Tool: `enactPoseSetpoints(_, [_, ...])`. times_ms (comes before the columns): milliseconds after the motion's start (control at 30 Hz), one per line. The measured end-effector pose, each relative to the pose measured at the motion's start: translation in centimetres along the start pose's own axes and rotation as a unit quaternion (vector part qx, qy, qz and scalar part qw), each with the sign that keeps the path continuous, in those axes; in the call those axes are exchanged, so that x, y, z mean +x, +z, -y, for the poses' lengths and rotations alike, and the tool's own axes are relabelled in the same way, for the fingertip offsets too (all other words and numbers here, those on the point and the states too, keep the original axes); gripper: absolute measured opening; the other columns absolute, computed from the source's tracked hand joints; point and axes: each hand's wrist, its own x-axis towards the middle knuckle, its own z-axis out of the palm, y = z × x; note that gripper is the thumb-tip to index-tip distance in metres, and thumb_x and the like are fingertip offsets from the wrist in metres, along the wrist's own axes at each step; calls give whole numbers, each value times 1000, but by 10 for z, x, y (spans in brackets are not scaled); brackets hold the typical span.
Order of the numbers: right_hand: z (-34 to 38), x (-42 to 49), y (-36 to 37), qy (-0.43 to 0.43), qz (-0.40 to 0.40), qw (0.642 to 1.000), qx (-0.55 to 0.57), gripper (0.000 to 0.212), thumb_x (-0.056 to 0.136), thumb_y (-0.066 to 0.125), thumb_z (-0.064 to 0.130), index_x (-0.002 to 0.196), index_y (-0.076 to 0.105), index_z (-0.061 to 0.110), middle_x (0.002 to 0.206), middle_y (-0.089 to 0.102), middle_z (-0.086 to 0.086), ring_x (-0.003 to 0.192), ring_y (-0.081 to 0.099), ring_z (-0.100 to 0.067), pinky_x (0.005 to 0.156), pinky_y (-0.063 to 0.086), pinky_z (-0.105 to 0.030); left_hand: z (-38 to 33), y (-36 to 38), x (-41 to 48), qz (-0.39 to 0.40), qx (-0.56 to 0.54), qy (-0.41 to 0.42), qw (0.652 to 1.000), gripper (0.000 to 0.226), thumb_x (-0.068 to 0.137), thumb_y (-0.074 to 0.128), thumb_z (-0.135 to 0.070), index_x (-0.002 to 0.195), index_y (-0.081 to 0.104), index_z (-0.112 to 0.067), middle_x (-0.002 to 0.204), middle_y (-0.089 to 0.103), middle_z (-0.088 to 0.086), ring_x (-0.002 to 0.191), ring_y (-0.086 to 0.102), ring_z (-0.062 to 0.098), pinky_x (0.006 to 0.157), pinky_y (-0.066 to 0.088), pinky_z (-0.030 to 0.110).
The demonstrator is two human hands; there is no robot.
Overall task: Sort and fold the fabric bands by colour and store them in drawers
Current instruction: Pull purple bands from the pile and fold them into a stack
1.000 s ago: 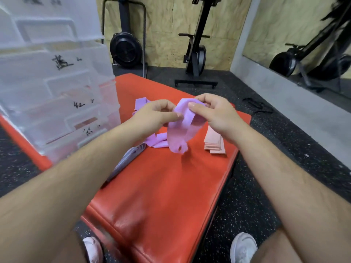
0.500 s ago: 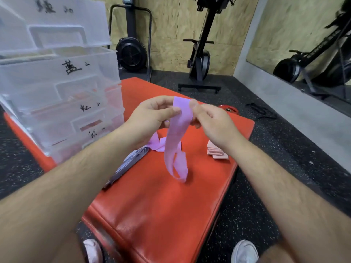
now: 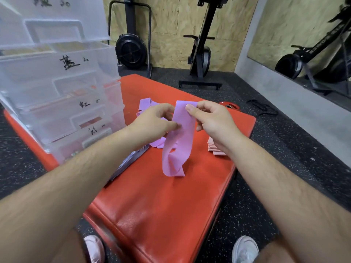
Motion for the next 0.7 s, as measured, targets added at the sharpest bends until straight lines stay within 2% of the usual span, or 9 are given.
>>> enactPoseSetpoints(33, [1,-1,0,11,-12,1000,4,25,90,75,24,92,64,1,67,55,-2,54,51,-10,53,48,-24,1,1,1,-28,3,2,1000,12,84,74,-14,91,65,-19,87,68,3,73,63,16,78,57,44])
enactPoseSetpoints(133, [5,-6,2,26,-45,998,32,38,86,79,16,107,50,6,75,64,-8,59,65,-12,54,54,-26,4,2,3,-96,-28,3,995,12,85,74,-11,83,63,-16,106,71,9,73,66,23,78,59,48])
enactPoseSetpoints(200, [6,-9,5,11,-27,999,20,32,87,78,17,102,51,8,79,69,-12,67,71,-16,58,57,-28,0,3,3,-103,-43,13,994,2,89,69,-10,88,67,-12,105,71,8,77,69,12,72,61,32])
enactPoseSetpoints(233, [7,-11,6,5,-8,1000,3,25,89,76,19,99,56,8,81,71,-12,69,72,-16,61,58,-29,-2,4,2,-90,-66,13,994,8,91,63,-7,92,71,-9,102,72,8,81,70,8,70,59,25])
enactPoseSetpoints(333, [7,-13,8,-20,27,999,-42,17,91,73,27,92,70,11,81,75,-5,72,71,-14,74,61,-38,-8,5,1,-29,-160,-4,987,40,89,39,7,104,74,-5,103,72,18,92,71,22,75,61,35])
enactPoseSetpoints(367, [7,-13,7,-22,31,998,-41,17,89,75,29,92,71,12,82,76,-2,74,71,-13,77,60,-39,-9,5,1,-25,-156,2,987,45,89,36,11,109,73,-5,106,71,17,91,71,20,74,61,33])
enactPoseSetpoints(467, [6,-13,5,-14,42,998,-44,29,78,85,26,97,66,15,91,73,2,80,69,-13,78,57,-35,-7,9,-1,-34,-79,46,995,44,92,44,11,120,69,-13,111,69,4,87,67,11,71,57,19])
enactPoseSetpoints(567, [4,-12,5,0,53,998,-36,31,77,76,2,102,63,14,96,73,-5,86,71,-22,86,59,-48,-5,7,-2,-52,-12,80,995,40,89,60,2,120,69,-22,110,65,-7,87,58,2,70,45,5])
enactPoseSetpoints(700, [7,-10,1,12,73,996,40,29,82,70,-8,105,66,8,93,76,-11,82,72,-21,84,59,-42,-6,1,-1,-49,14,84,995,31,85,75,-18,112,68,-31,108,67,-12,91,60,0,70,46,7])
